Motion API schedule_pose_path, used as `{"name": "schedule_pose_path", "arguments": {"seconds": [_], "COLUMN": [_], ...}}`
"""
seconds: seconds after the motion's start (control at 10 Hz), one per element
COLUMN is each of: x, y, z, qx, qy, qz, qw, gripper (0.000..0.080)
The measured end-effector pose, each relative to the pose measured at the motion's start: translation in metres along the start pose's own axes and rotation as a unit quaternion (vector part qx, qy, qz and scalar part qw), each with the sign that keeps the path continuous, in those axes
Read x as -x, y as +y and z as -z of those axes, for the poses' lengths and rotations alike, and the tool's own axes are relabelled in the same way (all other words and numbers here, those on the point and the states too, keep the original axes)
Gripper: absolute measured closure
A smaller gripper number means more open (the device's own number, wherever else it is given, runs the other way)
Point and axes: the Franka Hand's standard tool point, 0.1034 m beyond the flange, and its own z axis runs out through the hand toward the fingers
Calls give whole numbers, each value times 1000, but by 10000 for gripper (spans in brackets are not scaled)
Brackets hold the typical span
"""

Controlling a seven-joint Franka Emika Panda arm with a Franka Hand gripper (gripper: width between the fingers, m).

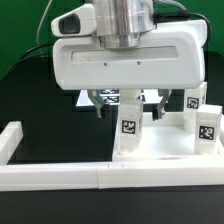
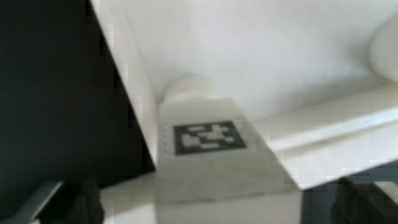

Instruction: Assemble square table

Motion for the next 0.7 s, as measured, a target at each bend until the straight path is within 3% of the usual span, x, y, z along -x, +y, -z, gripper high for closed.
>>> {"name": "schedule_pose_path", "arguments": {"seconds": [0.1, 0.2, 0.3, 0.4, 0.5, 0.7], "x": [-1, -1, -1, -1, -1, -2], "y": [0, 1, 0, 0, 0, 1], "z": [0, 0, -1, -1, -1, -1], "qx": [0, 1, 0, 0, 0, -1], "qy": [5, 5, 5, 5, 5, 7], "qz": [-8, -8, -25, -56, -81, -145], "qw": [1000, 1000, 1000, 998, 997, 989], "gripper": [151, 290, 290, 428, 516, 515]}}
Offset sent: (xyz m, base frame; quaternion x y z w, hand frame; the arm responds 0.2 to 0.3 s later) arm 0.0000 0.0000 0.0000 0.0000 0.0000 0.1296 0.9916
